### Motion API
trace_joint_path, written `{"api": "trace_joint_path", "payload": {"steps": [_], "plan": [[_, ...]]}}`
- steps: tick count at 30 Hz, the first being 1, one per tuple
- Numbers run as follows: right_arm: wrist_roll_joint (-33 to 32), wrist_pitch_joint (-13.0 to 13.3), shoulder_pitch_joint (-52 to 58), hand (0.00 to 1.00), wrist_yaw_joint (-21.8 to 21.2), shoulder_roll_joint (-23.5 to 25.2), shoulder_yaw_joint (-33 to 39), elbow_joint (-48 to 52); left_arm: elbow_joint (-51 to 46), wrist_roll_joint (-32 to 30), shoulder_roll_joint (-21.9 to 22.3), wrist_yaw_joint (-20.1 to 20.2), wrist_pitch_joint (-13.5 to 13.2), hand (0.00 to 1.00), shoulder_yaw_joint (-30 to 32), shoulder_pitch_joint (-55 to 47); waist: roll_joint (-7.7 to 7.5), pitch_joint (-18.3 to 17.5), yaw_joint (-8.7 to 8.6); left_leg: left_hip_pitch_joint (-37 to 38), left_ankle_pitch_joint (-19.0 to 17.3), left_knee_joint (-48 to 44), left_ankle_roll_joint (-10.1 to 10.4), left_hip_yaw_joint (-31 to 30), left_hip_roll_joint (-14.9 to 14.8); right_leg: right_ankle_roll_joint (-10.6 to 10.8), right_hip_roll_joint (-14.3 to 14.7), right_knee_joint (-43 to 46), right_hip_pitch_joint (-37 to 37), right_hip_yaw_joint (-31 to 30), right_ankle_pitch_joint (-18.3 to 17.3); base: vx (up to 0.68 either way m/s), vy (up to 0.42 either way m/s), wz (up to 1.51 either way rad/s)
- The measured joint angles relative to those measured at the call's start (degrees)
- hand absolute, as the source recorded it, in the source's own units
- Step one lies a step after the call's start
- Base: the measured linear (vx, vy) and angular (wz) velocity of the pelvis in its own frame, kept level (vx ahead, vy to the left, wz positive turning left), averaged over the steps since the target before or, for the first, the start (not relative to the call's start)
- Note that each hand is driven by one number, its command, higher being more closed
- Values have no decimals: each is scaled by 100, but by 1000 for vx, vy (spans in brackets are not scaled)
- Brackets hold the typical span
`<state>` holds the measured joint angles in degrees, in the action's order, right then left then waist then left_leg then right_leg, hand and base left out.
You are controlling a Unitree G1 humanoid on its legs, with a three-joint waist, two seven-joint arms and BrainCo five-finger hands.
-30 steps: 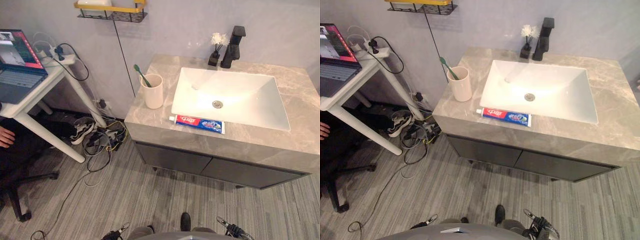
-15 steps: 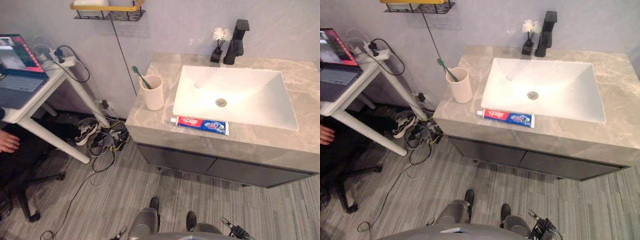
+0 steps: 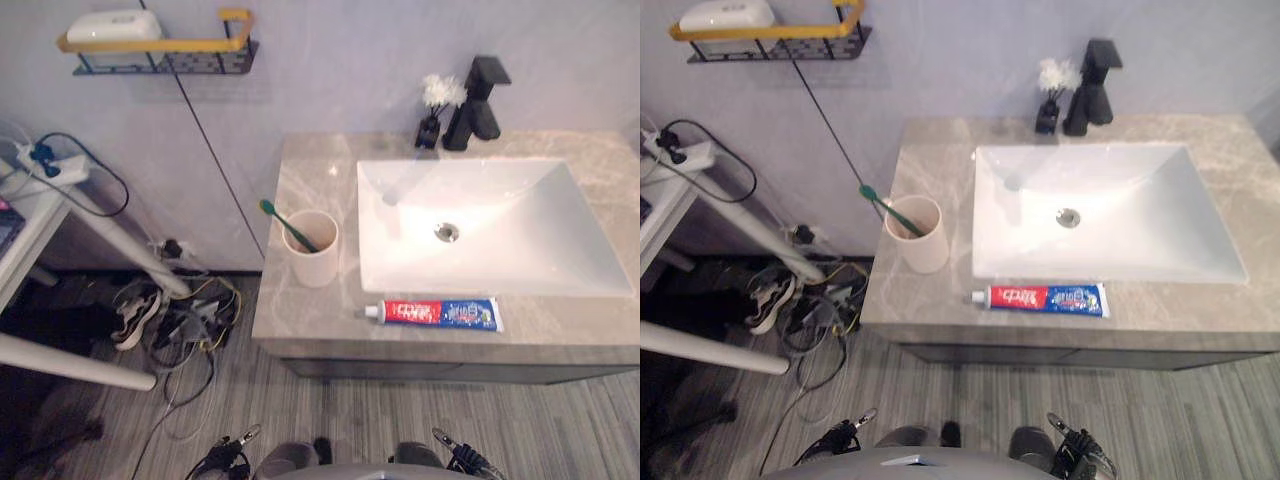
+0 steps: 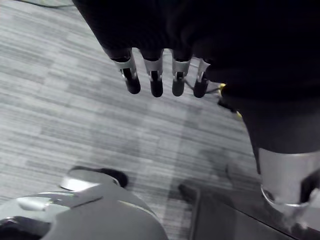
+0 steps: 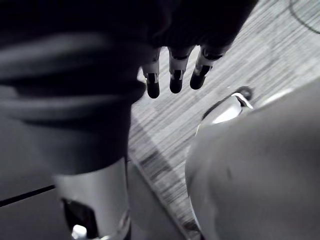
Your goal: Organize washtable
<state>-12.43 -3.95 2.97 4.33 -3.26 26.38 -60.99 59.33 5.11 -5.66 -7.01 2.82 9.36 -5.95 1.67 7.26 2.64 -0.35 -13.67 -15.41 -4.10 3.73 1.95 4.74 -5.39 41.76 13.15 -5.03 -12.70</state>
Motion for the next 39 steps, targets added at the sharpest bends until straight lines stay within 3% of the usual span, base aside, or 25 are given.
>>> {"api": "trace_joint_path", "payload": {"steps": [3, 4, 5, 6, 7, 9, 13, 18, 28, 29, 39], "plan": [[-1, 6, -65, 0, 17, 1, -49, 61, 22, -9, 63, -1, -27, 0, 53, 23, 6, 81, -30, 292, -12, 82, 9, -14, -152, -26, 14, -348, 285, 523, -151, 44, -49, 14], [1, 5, -72, 0, 32, 0, -92, 64, 57, -8, 89, -4, -22, 0, 135, 18, -5, 93, -26, 356, -50, 80, 81, -18, -216, 28, 30, -964, 281, 644, -67, 118, -65, 10], [4, 5, -61, 0, 43, 5, -107, 59, 92, -6, 89, -8, -20, 0, 177, 8, -33, 77, -28, 369, -94, 63, 161, -41, -219, 46, 48, -1339, 253, 646, 116, 93, -126, 18], [6, -3, -31, 0, 70, 56, -105, 29, 118, -5, 39, -16, -26, 0, 257, -18, -174, 46, -27, 388, -177, 46, 302, -136, -143, -25, 52, -1928, 197, 528, 773, 99, -190, 20], [12, -14, -13, 0, 80, 76, 39, -3, 143, -12, 62, -33, -21, 0, 336, -2, -205, 66, -17, 461, -221, 64, 396, -285, -182, -58, 62, -1988, 106, 528, 628, 95, -211, 22], [14, -23, 43, 0, 74, 27, 298, -27, 176, -64, 236, -23, -19, 0, 551, -13, -24, 61, -30, 503, -156, 80, 504, -430, -338, -116, 165, -2323, -161, 737, 628, 144, -209, 24], [62, -47, 132, 0, 57, -30, 471, -162, 348, -176, 273, 1, -21, 0, 771, -25, 20, 9, -22, 709, 31, 159, 743, -617, -433, -228, 267, -2741, -644, 876, 701, 93, -127, 15], [54, -45, 102, 0, 13, -42, 462, -286, 369, -209, 223, 24, -11, 0, 755, -24, 7, -131, -27, 702, 259, 332, 758, -789, -422, -249, 301, -3491, -952, 926, 1073, 19, -29, 4], [9, -36, 71, 0, 12, -88, 234, -465, 483, -210, 52, 37, -4, 0, 414, -18, -72, -171, -49, 691, 266, 553, 754, -979, -318, -206, 257, -4462, -1332, 1063, 1757, -63, 36, 8], [6, -42, 276, 0, 13, -153, 124, -451, 695, -227, 10, 130, 112, 0, 369, -39, 13, -156, -235, 884, 160, 1104, 840, -895, -712, -345, 608, -4741, -1335, 1052, 1937, -39, 17, 1], [-12, -41, 277, 0, 15, -150, 166, -453, 696, -342, 16, 129, 111, 0, 369, -53, 27, -153, -233, 893, 160, 1127, 836, -875, -713, -351, 611, -4737, -1335, 1045, 1932, 0, 0, 0]]}}
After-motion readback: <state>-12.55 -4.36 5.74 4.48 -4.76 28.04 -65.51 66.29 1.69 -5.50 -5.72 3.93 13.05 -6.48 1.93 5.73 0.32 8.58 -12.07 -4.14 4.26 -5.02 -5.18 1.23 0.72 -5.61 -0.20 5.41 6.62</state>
